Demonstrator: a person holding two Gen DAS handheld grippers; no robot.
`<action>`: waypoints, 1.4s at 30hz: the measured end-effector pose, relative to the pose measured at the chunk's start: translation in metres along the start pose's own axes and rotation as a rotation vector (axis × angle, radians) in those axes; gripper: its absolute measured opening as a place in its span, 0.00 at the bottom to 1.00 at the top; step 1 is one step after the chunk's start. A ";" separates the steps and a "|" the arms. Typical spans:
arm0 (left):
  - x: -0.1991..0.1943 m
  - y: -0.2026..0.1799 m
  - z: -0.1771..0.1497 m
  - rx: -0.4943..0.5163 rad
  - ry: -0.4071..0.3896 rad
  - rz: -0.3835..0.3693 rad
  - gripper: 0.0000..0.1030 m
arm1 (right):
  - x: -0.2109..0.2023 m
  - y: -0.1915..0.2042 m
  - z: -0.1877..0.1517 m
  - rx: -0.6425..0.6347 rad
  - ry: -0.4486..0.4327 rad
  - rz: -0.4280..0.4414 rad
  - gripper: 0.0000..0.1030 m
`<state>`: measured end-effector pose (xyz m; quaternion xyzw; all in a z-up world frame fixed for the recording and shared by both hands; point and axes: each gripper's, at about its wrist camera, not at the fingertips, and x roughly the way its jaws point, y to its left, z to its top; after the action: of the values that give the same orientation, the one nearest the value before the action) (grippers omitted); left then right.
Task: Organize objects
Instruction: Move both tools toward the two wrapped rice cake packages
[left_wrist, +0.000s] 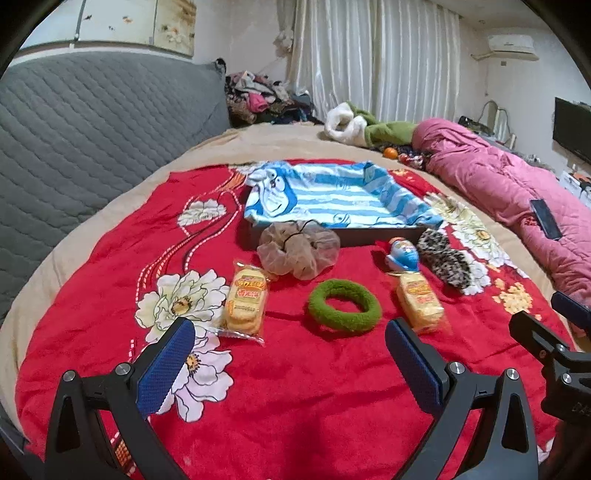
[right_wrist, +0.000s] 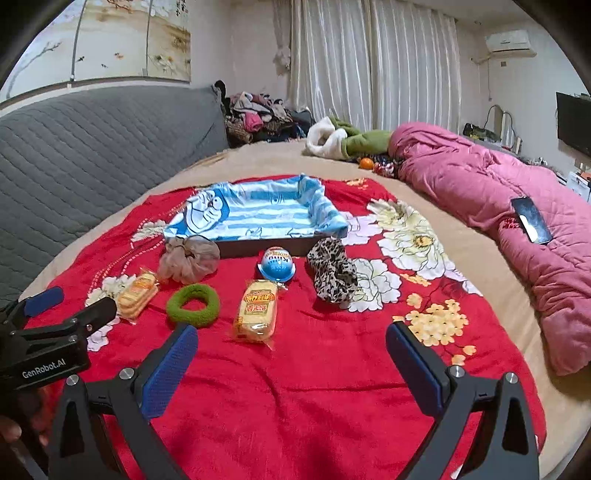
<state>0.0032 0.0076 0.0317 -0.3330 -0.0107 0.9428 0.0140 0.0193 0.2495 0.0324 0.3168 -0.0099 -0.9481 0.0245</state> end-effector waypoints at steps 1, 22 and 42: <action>0.006 0.004 0.001 -0.006 0.011 0.004 1.00 | 0.004 0.001 0.000 0.002 0.006 0.004 1.00; 0.071 0.034 0.007 -0.030 0.100 0.027 1.00 | 0.084 0.021 0.005 -0.018 0.148 -0.007 1.00; 0.120 0.048 0.019 -0.037 0.141 0.020 1.00 | 0.128 0.030 0.011 -0.035 0.225 -0.057 0.99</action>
<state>-0.1028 -0.0370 -0.0304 -0.3987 -0.0240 0.9168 -0.0010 -0.0884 0.2131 -0.0350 0.4208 0.0183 -0.9070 0.0038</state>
